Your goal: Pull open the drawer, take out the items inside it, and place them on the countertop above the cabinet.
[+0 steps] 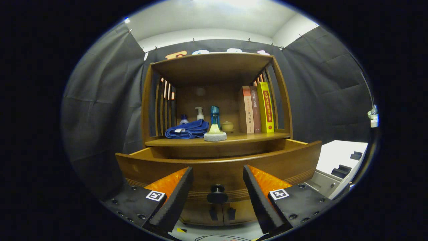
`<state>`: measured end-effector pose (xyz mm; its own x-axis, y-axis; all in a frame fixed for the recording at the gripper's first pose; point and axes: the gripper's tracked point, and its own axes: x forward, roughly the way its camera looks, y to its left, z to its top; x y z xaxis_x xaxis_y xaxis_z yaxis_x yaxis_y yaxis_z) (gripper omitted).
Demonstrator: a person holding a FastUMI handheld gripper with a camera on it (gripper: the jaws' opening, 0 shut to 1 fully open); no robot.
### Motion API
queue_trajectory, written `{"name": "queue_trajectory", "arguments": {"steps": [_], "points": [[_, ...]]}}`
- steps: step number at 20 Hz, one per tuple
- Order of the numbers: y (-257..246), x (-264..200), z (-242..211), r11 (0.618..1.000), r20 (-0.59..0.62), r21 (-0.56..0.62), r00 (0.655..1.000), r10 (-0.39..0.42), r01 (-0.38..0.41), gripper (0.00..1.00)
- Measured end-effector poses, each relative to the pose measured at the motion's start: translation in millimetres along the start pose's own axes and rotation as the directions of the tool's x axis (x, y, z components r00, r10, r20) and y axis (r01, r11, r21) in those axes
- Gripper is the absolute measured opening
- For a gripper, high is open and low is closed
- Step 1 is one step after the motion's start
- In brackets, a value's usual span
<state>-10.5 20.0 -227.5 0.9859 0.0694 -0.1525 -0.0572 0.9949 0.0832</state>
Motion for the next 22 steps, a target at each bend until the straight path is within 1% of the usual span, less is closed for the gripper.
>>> {"name": "queue_trajectory", "arguments": {"steps": [4,7,12,19,22], "points": [[-7.1,15.5,-26.3,0.999,-0.051,0.038,0.999,-0.002,0.004,0.98],[-7.5,20.7,-39.7,0.999,-0.082,0.043,0.997,-0.006,0.009,0.97],[-0.1,29.9,-39.9,1.0,-0.101,0.028,0.995,-0.003,0.006,0.96],[1.7,29.8,-37.8,0.999,-0.095,0.032,0.996,-0.002,0.005,0.98],[1.4,36.9,-29.3,0.999,-0.087,0.031,0.996,-0.008,0.011,0.98]]}}
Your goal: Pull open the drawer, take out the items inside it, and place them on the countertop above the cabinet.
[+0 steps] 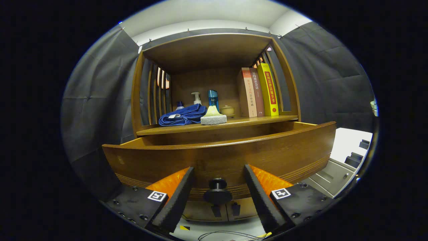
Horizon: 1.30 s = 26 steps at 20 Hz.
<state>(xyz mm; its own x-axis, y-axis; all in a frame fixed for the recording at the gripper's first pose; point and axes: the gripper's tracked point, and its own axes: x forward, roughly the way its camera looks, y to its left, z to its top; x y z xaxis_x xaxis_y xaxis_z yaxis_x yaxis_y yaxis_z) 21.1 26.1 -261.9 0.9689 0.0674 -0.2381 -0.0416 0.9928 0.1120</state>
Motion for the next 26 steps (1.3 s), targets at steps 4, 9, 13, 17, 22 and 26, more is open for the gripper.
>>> {"name": "queue_trajectory", "arguments": {"steps": [4,9,13,17,22,26], "points": [[0.5,18.4,2.3,1.0,0.004,-0.006,1.0,-0.001,0.001,0.98],[1.5,45.8,-3.8,1.0,-0.024,-0.01,1.0,-0.002,0.002,0.99],[1.5,63.0,-8.2,1.0,-0.044,-0.01,0.999,0.0,0.0,0.99],[2.2,84.3,-13.4,1.0,-0.067,-0.003,0.998,0.0,0.0,0.99],[-0.3,103.4,-16.9,1.0,-0.087,-0.004,0.996,-0.002,0.002,0.99],[1.5,121.2,-19.5,1.0,-0.093,-0.001,0.996,-0.004,0.004,0.98]]}}
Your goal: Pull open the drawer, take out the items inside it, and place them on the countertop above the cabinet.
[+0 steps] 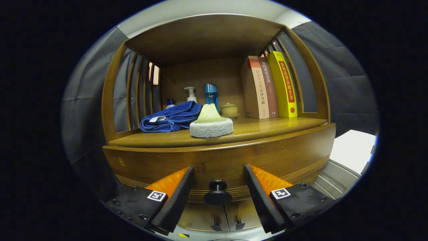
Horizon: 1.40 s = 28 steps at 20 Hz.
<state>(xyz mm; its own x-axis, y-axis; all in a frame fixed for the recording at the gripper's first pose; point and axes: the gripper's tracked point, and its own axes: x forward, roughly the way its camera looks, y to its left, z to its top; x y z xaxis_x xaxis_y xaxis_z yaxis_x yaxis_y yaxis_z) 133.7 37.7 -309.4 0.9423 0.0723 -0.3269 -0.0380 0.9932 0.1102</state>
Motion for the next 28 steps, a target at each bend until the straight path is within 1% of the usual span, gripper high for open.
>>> {"name": "queue_trajectory", "arguments": {"steps": [6,8,10,12,15,18,21,22,23,25,28], "points": [[1.0,3.9,-1.6,1.0,-0.003,-0.001,1.0,0.003,-0.003,0.98],[-2.1,6.7,0.2,1.0,-0.007,0.02,1.0,-0.01,0.011,0.99],[-3.7,2.1,14.1,0.998,0.031,0.06,0.999,-0.027,0.025,0.99],[2.0,-16.7,34.0,0.998,0.074,0.062,0.997,-0.017,0.012,0.98],[8.0,-47.7,71.5,1.0,0.142,0.014,0.99,-0.024,0.022,0.98],[28.8,-77.1,99.7,1.0,0.184,0.005,0.983,0.014,-0.015,0.98],[34.8,-110.7,116.3,1.0,0.198,-0.018,0.98,0.027,-0.024,0.98],[36.7,-131.0,123.6,0.999,0.203,-0.023,0.979,0.034,-0.03,0.98],[38.2,-141.3,127.3,0.999,0.206,-0.021,0.978,0.039,-0.036,0.98],[43.1,-162.0,133.1,0.998,0.209,-0.004,0.976,0.063,-0.064,0.98],[52.0,-180.6,151.6,0.994,0.231,0.011,0.968,0.1,-0.105,0.98]]}}
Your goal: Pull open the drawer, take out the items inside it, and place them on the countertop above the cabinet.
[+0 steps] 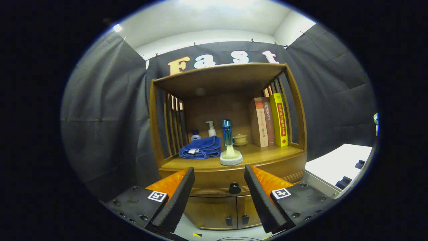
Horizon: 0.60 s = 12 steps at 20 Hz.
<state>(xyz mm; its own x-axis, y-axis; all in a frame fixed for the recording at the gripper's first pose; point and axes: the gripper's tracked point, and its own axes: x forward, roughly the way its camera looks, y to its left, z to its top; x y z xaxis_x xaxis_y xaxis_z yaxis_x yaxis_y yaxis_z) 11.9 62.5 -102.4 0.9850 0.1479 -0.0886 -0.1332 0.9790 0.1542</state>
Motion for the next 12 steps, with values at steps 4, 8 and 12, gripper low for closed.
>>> {"name": "queue_trajectory", "arguments": {"steps": [4,8,12], "points": [[12.9,-7.0,23.3,0.999,0.035,-0.028,0.999,0.032,-0.031,0.98],[15.8,-9.7,29.9,0.998,0.053,-0.055,0.998,0.039,-0.037,0.98],[11.7,-6.9,23.4,0.998,0.039,-0.053,0.999,0.035,-0.033,0.98]]}}
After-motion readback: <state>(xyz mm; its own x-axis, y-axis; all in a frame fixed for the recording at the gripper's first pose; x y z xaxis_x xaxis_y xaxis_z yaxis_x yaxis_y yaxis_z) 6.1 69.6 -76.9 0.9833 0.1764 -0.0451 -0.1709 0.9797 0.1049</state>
